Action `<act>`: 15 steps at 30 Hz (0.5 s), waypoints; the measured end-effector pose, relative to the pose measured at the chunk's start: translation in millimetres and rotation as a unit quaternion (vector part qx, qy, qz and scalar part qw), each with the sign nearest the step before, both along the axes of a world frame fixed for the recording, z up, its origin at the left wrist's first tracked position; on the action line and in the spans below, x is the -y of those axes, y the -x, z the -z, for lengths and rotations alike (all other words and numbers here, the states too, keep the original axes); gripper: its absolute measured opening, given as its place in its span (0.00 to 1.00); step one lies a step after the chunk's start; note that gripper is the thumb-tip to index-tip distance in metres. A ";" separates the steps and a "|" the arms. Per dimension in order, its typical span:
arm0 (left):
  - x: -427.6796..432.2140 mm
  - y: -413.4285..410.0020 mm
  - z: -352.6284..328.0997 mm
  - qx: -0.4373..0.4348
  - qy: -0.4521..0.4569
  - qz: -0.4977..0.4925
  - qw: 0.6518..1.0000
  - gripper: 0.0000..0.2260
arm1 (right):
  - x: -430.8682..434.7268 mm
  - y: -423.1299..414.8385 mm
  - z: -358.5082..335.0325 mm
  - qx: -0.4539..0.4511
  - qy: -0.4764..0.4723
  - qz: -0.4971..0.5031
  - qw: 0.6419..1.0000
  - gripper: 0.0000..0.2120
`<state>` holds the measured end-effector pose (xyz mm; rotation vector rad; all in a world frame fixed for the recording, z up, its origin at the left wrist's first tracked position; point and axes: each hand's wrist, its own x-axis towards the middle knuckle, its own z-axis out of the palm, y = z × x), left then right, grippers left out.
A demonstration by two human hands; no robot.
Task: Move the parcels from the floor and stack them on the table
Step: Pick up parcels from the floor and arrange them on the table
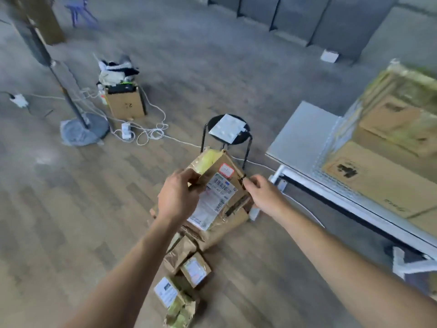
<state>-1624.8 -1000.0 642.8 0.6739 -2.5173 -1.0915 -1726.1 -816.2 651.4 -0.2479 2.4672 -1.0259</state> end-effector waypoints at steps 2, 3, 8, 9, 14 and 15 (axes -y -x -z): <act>-45.0 39.3 -38.8 -0.050 0.054 0.053 0.996 0.03 | -49.2 22.1 -39.8 -0.050 -0.012 0.005 0.999 0.14; -70.8 57.4 -57.5 -0.073 0.084 0.078 0.991 0.03 | -75.1 31.5 -58.4 -0.077 -0.011 0.014 0.997 0.14; -212.7 126.4 -132.1 -0.163 0.206 0.188 0.946 0.06 | -210.0 63.6 -132.1 -0.134 0.086 0.098 0.982 0.17; -242.1 136.1 -144.3 -0.179 0.221 0.206 0.936 0.08 | -238.4 69.0 -142.2 -0.134 0.109 0.122 0.977 0.17; -383.0 175.6 -194.2 -0.238 0.297 0.269 0.884 0.06 | -374.6 84.5 -185.9 -0.131 0.161 0.198 0.958 0.17; -407.9 181.5 -202.7 -0.248 0.309 0.277 0.875 0.05 | -397.4 86.5 -193.3 -0.131 0.163 0.206 0.956 0.18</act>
